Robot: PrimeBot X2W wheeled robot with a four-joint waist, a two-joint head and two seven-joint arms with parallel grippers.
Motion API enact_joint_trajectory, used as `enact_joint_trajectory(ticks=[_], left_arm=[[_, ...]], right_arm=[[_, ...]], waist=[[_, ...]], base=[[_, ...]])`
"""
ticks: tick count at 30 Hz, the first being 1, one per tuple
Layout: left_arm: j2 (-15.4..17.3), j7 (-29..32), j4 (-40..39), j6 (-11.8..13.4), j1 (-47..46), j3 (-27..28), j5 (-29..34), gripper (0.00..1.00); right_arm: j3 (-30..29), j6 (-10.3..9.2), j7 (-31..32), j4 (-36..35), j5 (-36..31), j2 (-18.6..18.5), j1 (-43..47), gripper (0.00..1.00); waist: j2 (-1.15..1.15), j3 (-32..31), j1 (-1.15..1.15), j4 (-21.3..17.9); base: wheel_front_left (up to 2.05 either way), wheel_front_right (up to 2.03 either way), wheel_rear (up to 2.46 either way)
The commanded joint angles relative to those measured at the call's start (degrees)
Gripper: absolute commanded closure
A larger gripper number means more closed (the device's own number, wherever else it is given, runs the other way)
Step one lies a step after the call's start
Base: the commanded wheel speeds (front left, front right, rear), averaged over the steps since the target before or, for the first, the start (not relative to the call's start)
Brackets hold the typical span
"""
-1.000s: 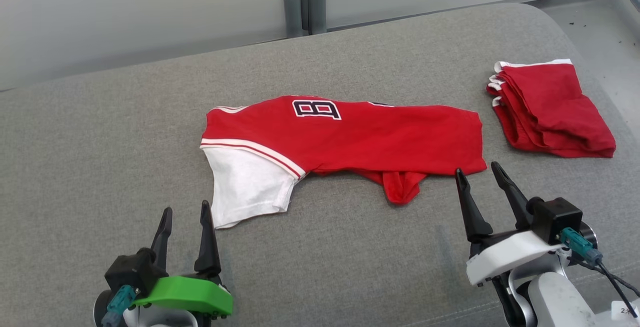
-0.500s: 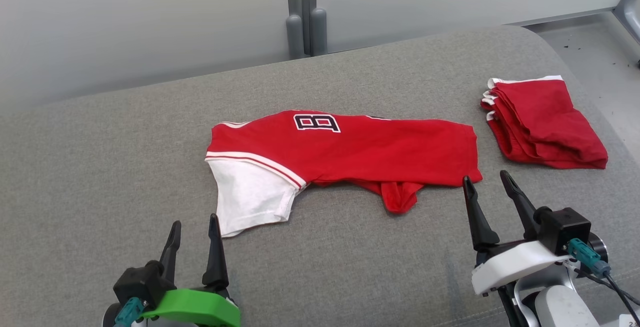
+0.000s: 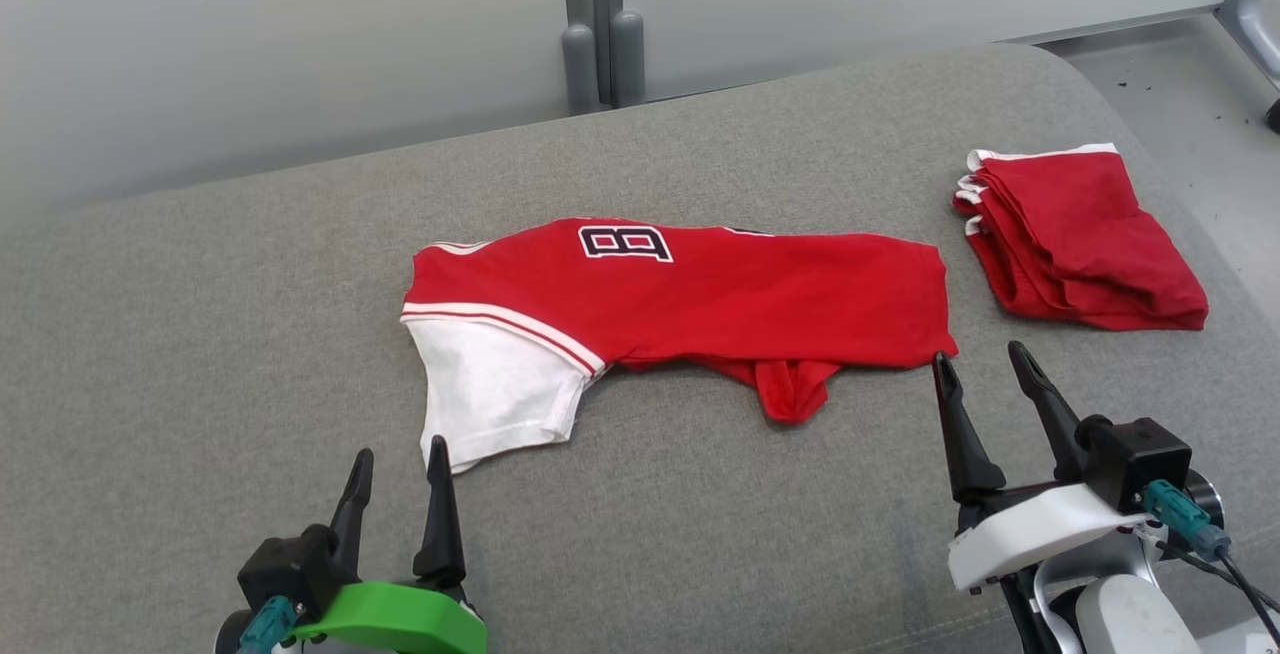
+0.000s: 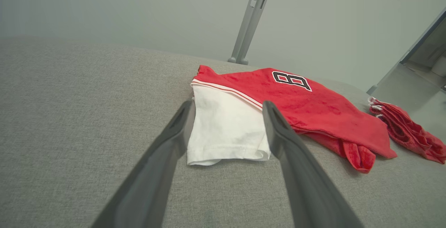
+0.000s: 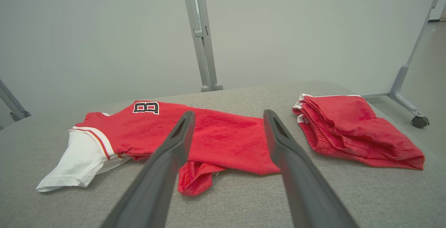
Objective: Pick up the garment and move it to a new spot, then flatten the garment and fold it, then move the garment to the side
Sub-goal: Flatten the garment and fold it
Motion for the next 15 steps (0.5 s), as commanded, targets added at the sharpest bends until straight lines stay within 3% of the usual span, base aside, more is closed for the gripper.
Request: enact_joint_trajectory(ticks=[1, 15], left_arm=[[0.43, 0.23, 0.04, 0.15, -0.19, 0.02, -0.05, 0.0], [0.42, 5.5, 9.82, -1.43, -5.98, -1.08, -2.81, 0.0]], right_arm=[[-0.22, 0.01, -0.09, -0.25, -0.22, -0.11, -0.04, 0.0], [-0.23, 0.01, -0.64, -0.39, -0.28, 0.05, -2.03, 0.0]], waist=[[0.0, 0.22, 0.0, -0.11], [0.0, 3.21, 0.0, -0.79]], base=[[0.0, 0.0, 0.0], [0.0, 0.0, 0.0]])
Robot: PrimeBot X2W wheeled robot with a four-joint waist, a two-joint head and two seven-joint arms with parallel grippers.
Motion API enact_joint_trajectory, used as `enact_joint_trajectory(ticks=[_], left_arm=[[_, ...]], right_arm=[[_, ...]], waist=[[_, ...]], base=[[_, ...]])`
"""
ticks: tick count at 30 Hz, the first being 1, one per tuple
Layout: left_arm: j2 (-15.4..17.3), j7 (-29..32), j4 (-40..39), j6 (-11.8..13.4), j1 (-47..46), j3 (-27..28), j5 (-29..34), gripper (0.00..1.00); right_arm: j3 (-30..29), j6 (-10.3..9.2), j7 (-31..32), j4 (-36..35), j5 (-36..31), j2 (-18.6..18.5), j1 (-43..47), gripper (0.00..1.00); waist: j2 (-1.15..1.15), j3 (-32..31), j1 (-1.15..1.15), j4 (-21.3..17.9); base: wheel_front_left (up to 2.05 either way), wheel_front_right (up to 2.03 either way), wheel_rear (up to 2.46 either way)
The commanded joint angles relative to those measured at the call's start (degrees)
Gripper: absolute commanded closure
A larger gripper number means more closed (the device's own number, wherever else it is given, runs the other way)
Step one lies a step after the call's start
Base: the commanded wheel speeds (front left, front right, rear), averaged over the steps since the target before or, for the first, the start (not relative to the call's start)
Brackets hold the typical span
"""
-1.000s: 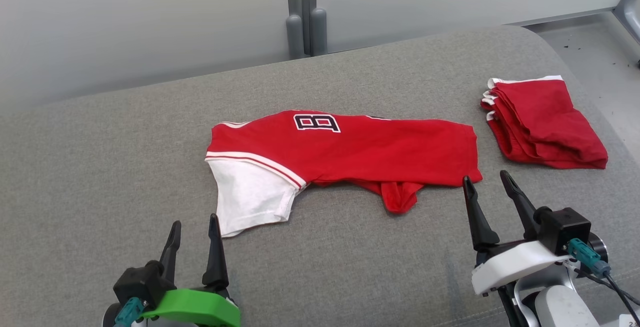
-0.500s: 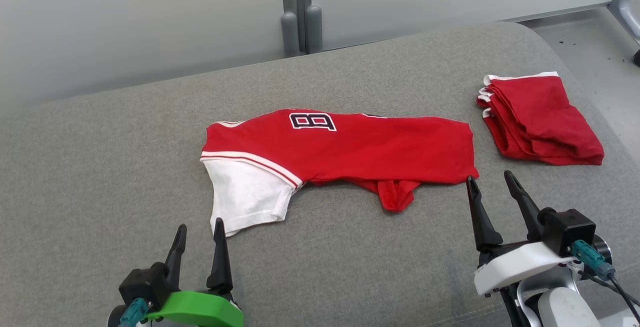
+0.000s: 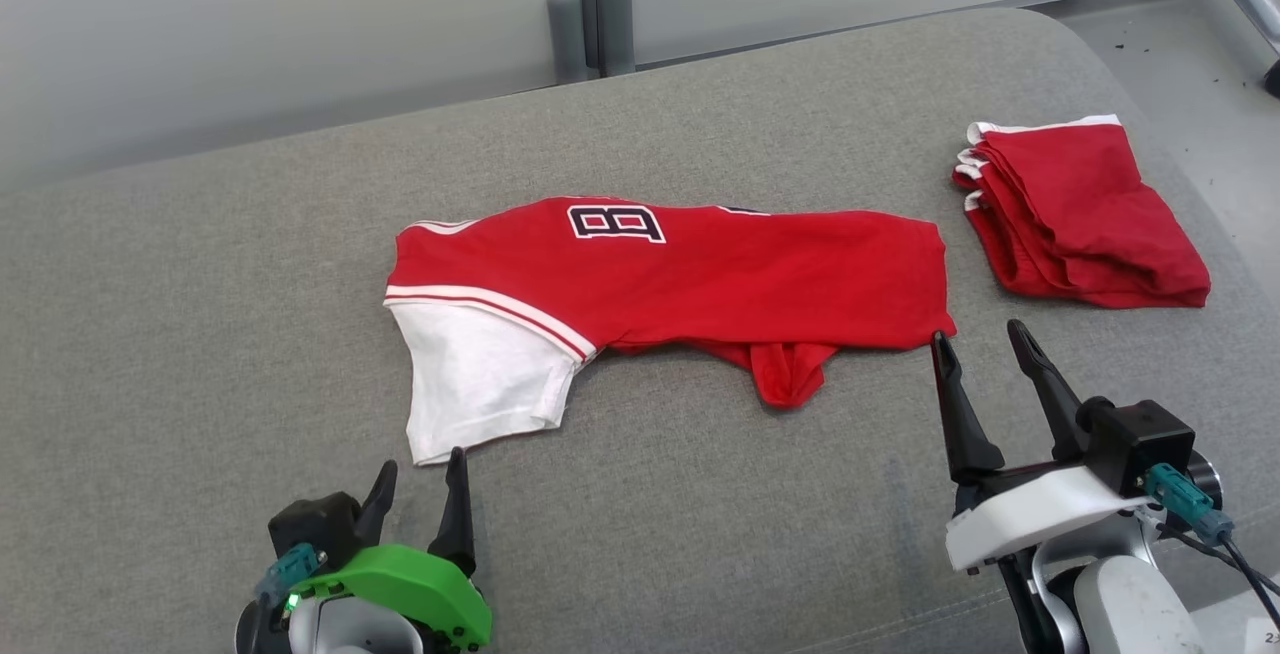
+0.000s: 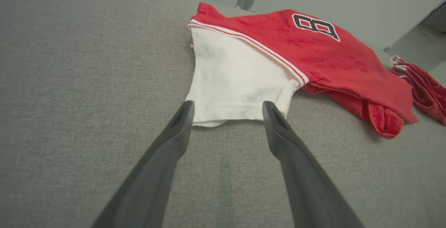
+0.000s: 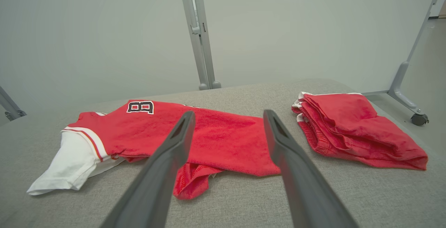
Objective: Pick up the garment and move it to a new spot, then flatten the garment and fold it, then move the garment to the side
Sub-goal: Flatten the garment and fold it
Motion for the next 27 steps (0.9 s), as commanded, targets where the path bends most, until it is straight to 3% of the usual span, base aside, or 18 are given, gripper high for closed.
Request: enact_joint_trajectory(ticks=[1, 11, 24, 25, 26, 27], left_arm=[[0.35, 1.06, 1.76, -0.37, -1.68, -0.06, -0.91, 0.0], [0.29, 4.37, 14.03, 1.36, -10.04, 3.19, -4.95, 0.0], [-0.17, 2.86, 22.2, -0.94, -15.07, 2.44, -8.05, 0.0], [-0.19, 2.81, 22.65, -0.94, -15.36, 2.18, -8.05, 0.11], [-0.2, 2.8, 23.2, -1.02, -15.66, 1.75, -7.95, 0.45], [-0.22, 2.73, 23.68, -1.21, -15.9, 1.43, -8.0, 0.54]], right_arm=[[0.03, 0.0, -0.37, -0.15, -0.27, -0.07, -0.86, 0.0], [0.46, 0.0, -0.98, 0.32, -0.17, -0.04, -2.86, 0.0], [0.62, 0.0, -1.61, 1.04, -0.47, 0.01, -3.87, 0.0], [0.61, 0.0, -1.65, 1.06, -0.5, 0.01, -3.89, 0.0], [0.6, 0.0, -1.63, 1.08, -0.52, 0.0, -3.92, 0.0], [0.58, 0.0, -1.66, 1.07, -0.58, 0.0, -3.97, 0.0]], waist=[[0.0, 0.84, 0.0, -0.31], [0.0, 4.21, 0.0, -2.11], [0.0, 5.85, 0.0, -3.24], [0.0, 5.87, 0.0, -3.28], [0.0, 5.89, 0.0, -3.3], [0.0, 5.93, 0.0, -3.3]], base=[[0.0, 0.0, 0.0], [0.0, 0.0, 0.0], [0.0, 0.0, 0.0], [0.0, 0.0, 0.0], [0.0, 0.0, 0.0], [0.0, 0.0, 0.0]])
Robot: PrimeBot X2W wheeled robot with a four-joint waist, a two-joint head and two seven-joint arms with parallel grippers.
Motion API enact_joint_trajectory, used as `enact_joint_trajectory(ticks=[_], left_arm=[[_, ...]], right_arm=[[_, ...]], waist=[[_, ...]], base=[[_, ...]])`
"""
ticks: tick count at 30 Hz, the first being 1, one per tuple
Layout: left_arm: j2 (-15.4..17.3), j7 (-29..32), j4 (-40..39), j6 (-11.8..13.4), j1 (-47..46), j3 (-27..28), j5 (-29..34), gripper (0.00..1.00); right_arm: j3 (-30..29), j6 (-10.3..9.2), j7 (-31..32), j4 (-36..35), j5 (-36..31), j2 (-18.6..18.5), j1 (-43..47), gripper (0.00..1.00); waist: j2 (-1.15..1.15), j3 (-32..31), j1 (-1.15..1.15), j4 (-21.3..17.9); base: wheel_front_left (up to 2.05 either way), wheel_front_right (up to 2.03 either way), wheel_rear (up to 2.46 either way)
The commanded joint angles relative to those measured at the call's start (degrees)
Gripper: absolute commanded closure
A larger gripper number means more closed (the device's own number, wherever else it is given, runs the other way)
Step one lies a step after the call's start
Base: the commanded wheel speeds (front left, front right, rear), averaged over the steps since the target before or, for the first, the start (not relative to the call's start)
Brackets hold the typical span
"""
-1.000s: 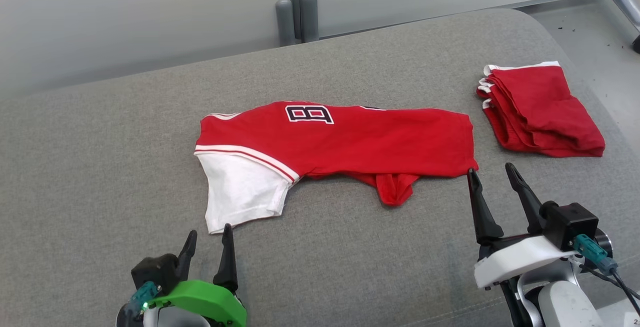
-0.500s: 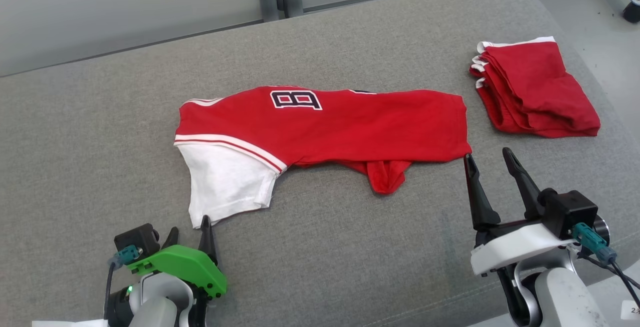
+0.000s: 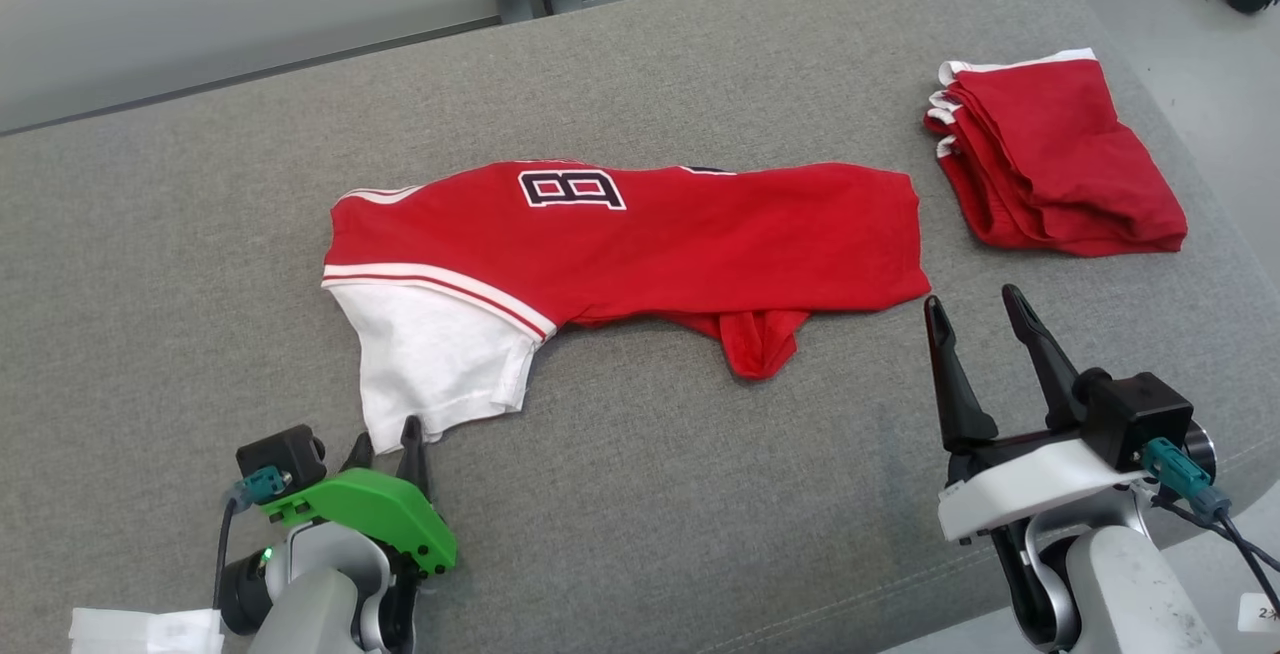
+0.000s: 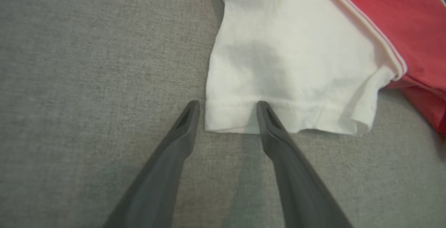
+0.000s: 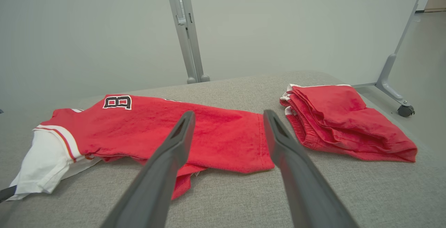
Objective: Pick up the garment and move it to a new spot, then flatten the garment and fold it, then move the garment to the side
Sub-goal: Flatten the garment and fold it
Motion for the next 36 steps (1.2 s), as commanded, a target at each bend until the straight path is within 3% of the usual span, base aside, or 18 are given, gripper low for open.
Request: enact_joint_trajectory(ticks=[1, 4, 11, 18, 24, 36], left_arm=[[0.0, -0.12, 1.07, -0.41, -0.72, -0.63, -0.42, 0.67], [-0.06, -0.3, 2.39, -0.82, -1.37, -1.56, -0.52, 1.0], [-0.11, -2.96, 2.66, -1.79, -2.14, -2.88, -2.38, 1.0], [0.0, -7.34, -2.89, -2.34, -0.02, -1.1, -4.61, 1.0], [1.68, -8.4, -15.2, -0.93, 4.84, 2.38, -4.35, 1.0], [4.66, -5.03, -43.03, 5.41, 16.57, 3.39, -1.87, 1.0]], right_arm=[[-0.09, 0.0, -0.31, 0.16, -0.45, -0.11, -0.57, 0.0], [-0.23, 0.0, -0.26, 0.26, -0.45, -0.11, -0.59, 0.0], [-0.75, 0.0, -0.3, 0.73, -0.08, -0.11, -0.6, 0.0], [-2.47, 0.0, 0.12, 2.59, 0.01, -0.11, 0.77, 0.0], [-3.65, 0.0, 0.35, 5.11, 0.58, -0.12, 1.92, 0.0], [-3.58, 0.0, 0.56, 10.9, 1.06, -0.13, 2.3, 0.0]], waist=[[0.0, 0.04, 0.0, 0.0], [0.0, 0.03, 0.0, 0.08], [0.0, -0.18, 0.0, 0.5], [0.0, -0.93, 0.0, 2.12], [0.0, -1.5, 0.0, 4.32], [0.0, -2.94, 0.0, 8.02]], base=[[0.0, 0.0, 0.0], [0.0, 0.0, 0.0], [0.0, 0.0, 0.0], [0.0, 0.0, 0.0], [0.0, 0.0, 0.0], [0.0, 0.0, 0.0]])
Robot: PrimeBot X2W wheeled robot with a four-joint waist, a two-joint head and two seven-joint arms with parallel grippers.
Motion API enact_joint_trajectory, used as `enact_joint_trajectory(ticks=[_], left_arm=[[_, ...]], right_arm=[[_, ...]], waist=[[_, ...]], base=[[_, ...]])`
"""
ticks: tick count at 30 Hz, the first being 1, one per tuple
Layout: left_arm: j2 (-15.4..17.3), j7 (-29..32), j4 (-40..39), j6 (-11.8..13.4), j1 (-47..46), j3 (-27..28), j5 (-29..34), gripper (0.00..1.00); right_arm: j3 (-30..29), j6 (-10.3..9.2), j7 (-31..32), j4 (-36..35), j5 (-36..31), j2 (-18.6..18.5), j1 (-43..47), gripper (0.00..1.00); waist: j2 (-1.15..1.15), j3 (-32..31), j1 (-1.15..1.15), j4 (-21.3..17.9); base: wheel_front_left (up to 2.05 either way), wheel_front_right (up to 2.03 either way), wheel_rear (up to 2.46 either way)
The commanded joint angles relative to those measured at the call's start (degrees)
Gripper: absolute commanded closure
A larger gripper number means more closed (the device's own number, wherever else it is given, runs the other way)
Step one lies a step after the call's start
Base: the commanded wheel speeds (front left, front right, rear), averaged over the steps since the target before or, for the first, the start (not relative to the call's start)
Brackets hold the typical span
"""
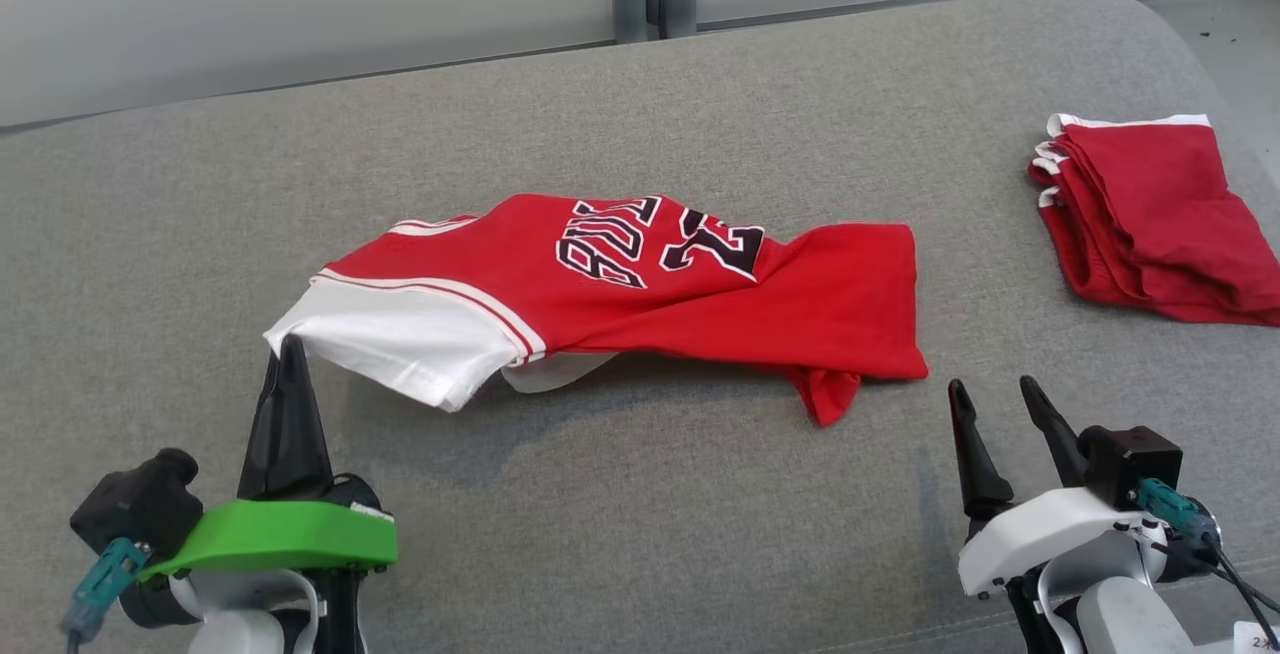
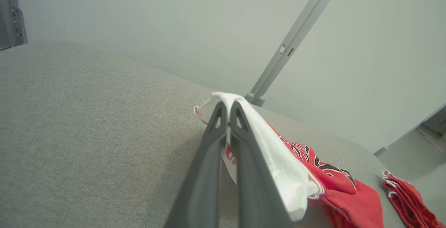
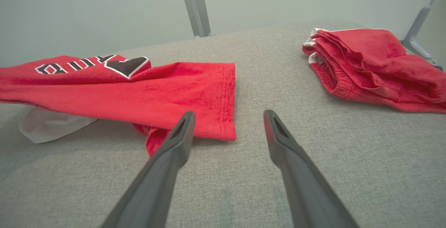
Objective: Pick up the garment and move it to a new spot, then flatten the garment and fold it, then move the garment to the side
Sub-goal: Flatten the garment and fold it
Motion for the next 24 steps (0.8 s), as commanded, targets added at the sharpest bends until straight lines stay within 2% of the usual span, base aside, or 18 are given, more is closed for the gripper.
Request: enact_joint_trajectory(ticks=[1, 6, 9, 13, 15, 18, 19, 21, 24], left_arm=[[0.58, 0.38, -1.74, 0.59, 1.44, -0.07, 0.29, 1.0], [1.21, 2.25, -8.75, 2.8, 5.07, -0.33, 1.12, 1.0], [1.44, 3.33, -10.27, 3.76, 6.86, -0.52, 1.22, 1.0], [1.45, 3.48, -8.09, 4.38, 7.71, -0.72, 1.46, 1.0], [1.11, 2.76, -5.2, 4.21, 7.24, -0.7, 1.33, 1.0], [1.36, 1.96, -2.21, 4.29, 6.24, -0.91, 1.98, 1.0], [1.36, 1.96, -2.21, 4.29, 6.24, -0.91, 1.98, 1.0], [1.08, 1.24, -0.48, 3.91, 5.54, -1.03, 1.96, 1.0], [0.94, 0.92, 0.27, 3.77, 5.14, -1.15, 1.98, 1.0]], right_arm=[[0.0, 0.0, -0.16, 0.44, 0.1, -0.17, 0.65, 0.0], [-0.03, 0.0, -0.35, 2.43, 0.34, -0.17, 0.75, 0.0], [0.08, 0.0, -0.23, 4.2, 3.36, -0.17, 0.3, 0.0], [1.23, 0.0, -0.4, 7.36, 10.43, -0.16, -1.68, 0.0], [2.21, 0.0, -0.51, 10.23, 16.82, -0.17, -3.38, 0.0], [3.24, 0.0, -0.03, 13.02, 22.99, -0.18, -5.79, 0.0], [3.24, 0.0, -0.03, 13.02, 22.99, -0.18, -5.79, 0.0], [4.28, 0.0, 1.3, 15.66, 28.08, -0.2, -8.05, 0.0], [4.62, 0.0, 2.17, 17.28, 30.47, -0.17, -9.74, 0.0]], waist=[[0.0, -0.37, 0.0, 0.41], [0.0, -0.75, 0.0, 0.75], [0.0, -0.86, 0.0, 0.86], [0.0, -0.79, 0.0, 0.79], [0.0, -0.6, 0.0, 0.74], [0.0, -0.36, 0.0, 0.75], [0.0, -0.36, 0.0, 0.75], [0.0, -0.04, 0.0, 0.93], [0.0, 0.32, 0.0, 1.18]], base=[[0.0, 0.0, 0.0], [0.0, 0.0, 0.0], [0.0, 0.0, 0.0], [0.0, 0.0, 0.0], [0.0, 0.0, 0.0], [0.0, 0.0, 0.0], [0.0, 0.0, 0.0], [0.0, 0.0, 0.0], [0.0, 0.0, 0.0]])
